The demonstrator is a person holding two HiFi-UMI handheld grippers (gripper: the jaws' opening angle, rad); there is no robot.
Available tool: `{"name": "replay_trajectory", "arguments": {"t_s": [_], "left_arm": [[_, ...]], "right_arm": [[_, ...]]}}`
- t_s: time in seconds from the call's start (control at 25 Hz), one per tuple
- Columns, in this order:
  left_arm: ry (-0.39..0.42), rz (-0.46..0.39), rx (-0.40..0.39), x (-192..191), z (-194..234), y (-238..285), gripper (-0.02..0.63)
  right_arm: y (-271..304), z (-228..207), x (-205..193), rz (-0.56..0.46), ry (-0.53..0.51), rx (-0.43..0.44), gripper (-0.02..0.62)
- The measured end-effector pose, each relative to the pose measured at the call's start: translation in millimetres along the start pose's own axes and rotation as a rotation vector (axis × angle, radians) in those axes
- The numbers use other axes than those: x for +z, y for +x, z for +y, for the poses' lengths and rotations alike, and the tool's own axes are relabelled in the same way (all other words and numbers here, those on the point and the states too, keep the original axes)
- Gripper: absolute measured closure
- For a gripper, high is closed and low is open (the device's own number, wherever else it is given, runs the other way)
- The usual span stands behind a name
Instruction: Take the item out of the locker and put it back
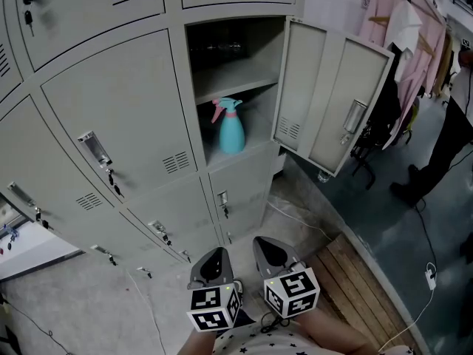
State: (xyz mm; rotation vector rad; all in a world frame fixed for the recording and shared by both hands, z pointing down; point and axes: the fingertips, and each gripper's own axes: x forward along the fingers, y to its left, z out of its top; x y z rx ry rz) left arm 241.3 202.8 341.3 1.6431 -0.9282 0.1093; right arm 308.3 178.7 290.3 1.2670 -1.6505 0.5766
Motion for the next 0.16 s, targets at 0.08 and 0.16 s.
{"name": "replay_trajectory", "arguments": {"t_s": [0.08,0.16], "left_arm": [[0.000,-0.002,0.001,0.8,0.0,-0.2,0.600],[-0.001,-0.003,0.001,1.2,0.0,-0.5,0.600]], "right_arm": [[-0.1,0.2,0.9,-0.002,-0.001,-0.001,0.597],[-0.4,0.3,1.2,-0.003,0.000,-0.001,0.597]]}}
